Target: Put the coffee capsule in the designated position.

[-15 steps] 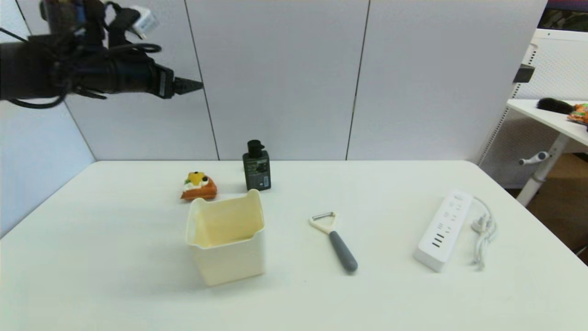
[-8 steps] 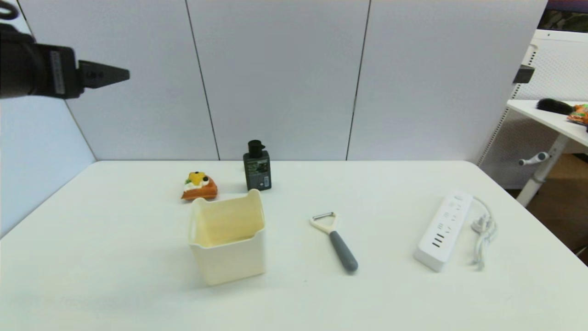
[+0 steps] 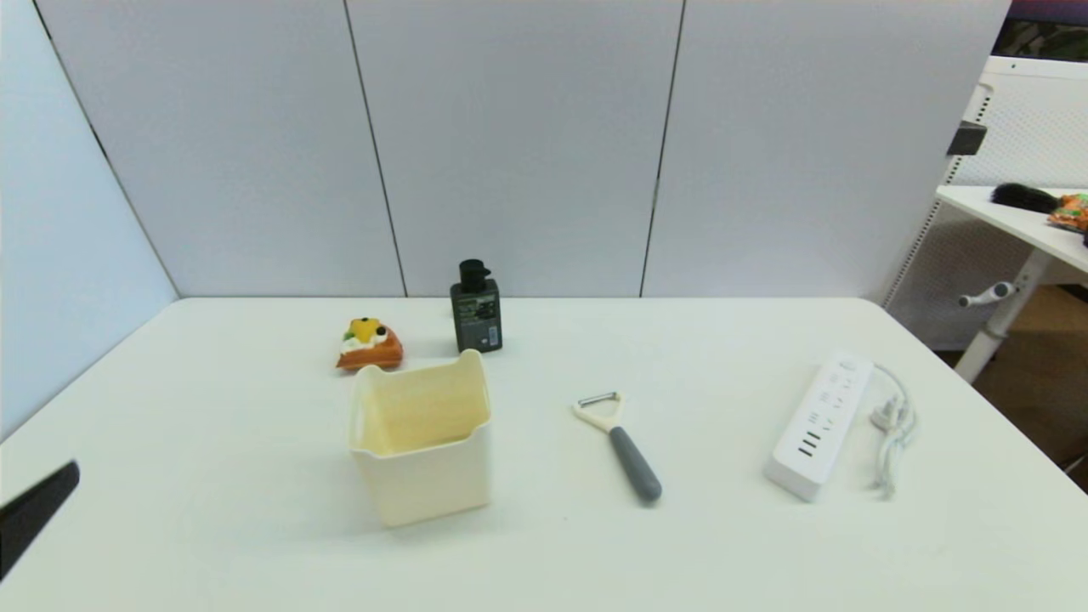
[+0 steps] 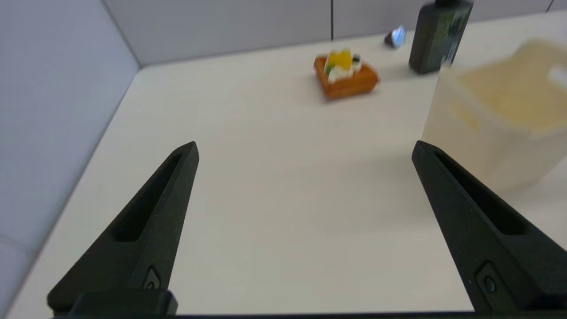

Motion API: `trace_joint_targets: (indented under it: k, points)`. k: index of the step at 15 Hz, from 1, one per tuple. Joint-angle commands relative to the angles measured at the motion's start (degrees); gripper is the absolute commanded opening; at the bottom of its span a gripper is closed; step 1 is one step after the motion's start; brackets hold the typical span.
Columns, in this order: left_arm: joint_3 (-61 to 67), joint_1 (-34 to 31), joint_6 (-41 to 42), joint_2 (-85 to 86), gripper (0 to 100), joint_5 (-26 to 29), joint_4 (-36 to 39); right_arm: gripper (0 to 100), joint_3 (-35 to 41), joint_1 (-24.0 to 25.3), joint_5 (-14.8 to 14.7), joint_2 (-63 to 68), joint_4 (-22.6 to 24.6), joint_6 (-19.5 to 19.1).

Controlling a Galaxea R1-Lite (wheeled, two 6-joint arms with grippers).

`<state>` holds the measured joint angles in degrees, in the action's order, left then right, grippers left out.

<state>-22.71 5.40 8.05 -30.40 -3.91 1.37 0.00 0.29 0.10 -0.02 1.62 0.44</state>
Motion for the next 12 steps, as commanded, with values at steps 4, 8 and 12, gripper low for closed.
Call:
trace_joint_targets:
  k: [4,8,12]
  points:
    - [22.71,-4.61,-0.31,30.40,100,5.41,-1.10,100,0.44,0.06,-0.01,0.02,0.05,0.00]
    - [22.71,-4.61,-0.40,30.40,100,5.41,-0.84,100,0.44,0.06,-0.01,0.02,0.05,0.00]
    - [22.71,-4.61,-2.60,30.40,100,5.14,-1.10,100,0.44,0.06,-0.01,0.02,0.05,0.00]
